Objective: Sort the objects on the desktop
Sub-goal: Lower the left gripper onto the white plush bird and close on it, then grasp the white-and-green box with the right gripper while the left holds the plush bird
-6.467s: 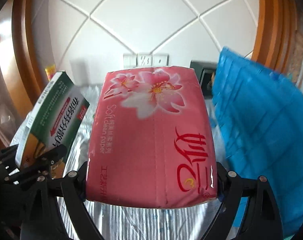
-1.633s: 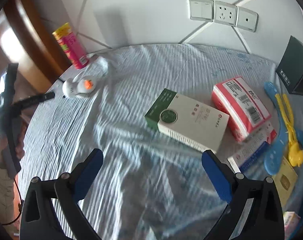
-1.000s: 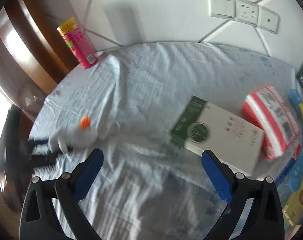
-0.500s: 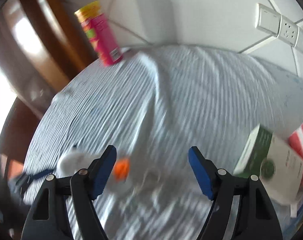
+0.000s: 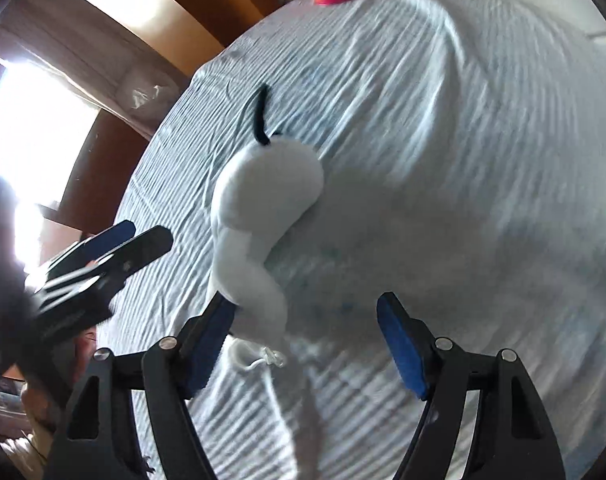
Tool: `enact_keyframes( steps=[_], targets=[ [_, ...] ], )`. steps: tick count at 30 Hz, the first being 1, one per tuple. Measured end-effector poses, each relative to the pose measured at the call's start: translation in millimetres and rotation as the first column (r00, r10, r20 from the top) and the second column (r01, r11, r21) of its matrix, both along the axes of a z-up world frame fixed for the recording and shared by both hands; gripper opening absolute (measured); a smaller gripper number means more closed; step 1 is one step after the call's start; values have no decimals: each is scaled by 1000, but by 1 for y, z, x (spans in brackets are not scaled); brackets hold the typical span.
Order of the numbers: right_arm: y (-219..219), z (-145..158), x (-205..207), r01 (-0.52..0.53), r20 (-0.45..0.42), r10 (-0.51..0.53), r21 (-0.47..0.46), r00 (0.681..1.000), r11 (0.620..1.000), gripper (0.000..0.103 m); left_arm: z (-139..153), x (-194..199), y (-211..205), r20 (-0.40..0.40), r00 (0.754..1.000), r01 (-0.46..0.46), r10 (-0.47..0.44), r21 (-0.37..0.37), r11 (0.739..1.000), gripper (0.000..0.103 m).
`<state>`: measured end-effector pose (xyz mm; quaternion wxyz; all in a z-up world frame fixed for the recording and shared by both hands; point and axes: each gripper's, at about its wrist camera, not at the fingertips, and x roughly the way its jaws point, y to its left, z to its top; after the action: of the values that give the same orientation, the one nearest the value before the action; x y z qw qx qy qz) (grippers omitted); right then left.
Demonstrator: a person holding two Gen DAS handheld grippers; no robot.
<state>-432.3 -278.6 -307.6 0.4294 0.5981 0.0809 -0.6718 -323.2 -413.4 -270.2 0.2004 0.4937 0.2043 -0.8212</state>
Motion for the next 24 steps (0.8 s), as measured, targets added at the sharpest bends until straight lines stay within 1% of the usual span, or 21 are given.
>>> enact_keyframes(
  steps=[3, 7, 9, 10, 11, 12, 13, 14, 16, 19, 22, 23, 24],
  targets=[
    [27, 6, 3, 80, -72, -78, 34, 994, 996, 74, -7, -16, 18, 7, 1000, 30, -30, 10, 999, 83],
    [70, 16, -2, 172, -164, -158, 69, 974, 983, 74, -22, -39, 40, 25, 998, 58, -58, 17, 998, 83],
    [92, 23, -9, 206, -214, -185, 78, 959, 975, 74, -38, -54, 43, 78, 996, 38, -40, 23, 999, 83],
    [103, 28, -14, 221, -245, -196, 81, 950, 972, 75, -44, -58, 44, 93, 995, 32, -34, 22, 999, 78],
    [114, 34, -20, 237, -275, -206, 83, 939, 968, 75, -47, -62, 46, 90, 995, 30, -31, 11, 999, 78],
    [123, 39, -27, 257, -302, -221, 83, 927, 963, 75, -49, -64, 49, 90, 995, 37, -37, 4, 999, 64],
    [133, 44, -36, 279, -328, -238, 83, 914, 957, 75, -48, -66, 52, 90, 995, 49, -49, 0, 999, 56],
    [146, 48, -47, 304, -343, -260, 81, 903, 949, 79, -48, -67, 56, 91, 994, 62, -61, -5, 998, 52],
    [174, 55, -70, 357, -365, -307, 76, 879, 931, 82, -47, -70, 63, 92, 992, 83, -82, -12, 996, 50],
    [214, 52, -105, 462, -327, -421, 55, 846, 885, 82, -44, -69, 70, 91, 991, 99, -97, -12, 995, 49],
    [234, 30, -127, 506, -214, -487, 46, 847, 861, 82, -37, -68, 76, 86, 991, 107, -105, -17, 994, 49],
    [232, 19, -130, 490, -138, -480, 44, 866, 871, 84, -34, -67, 76, 82, 991, 108, -106, -22, 994, 49],
    [223, 11, -127, 440, -78, -437, 29, 896, 897, 85, -29, -67, 75, 76, 992, 107, -105, -28, 994, 49]
  ],
)
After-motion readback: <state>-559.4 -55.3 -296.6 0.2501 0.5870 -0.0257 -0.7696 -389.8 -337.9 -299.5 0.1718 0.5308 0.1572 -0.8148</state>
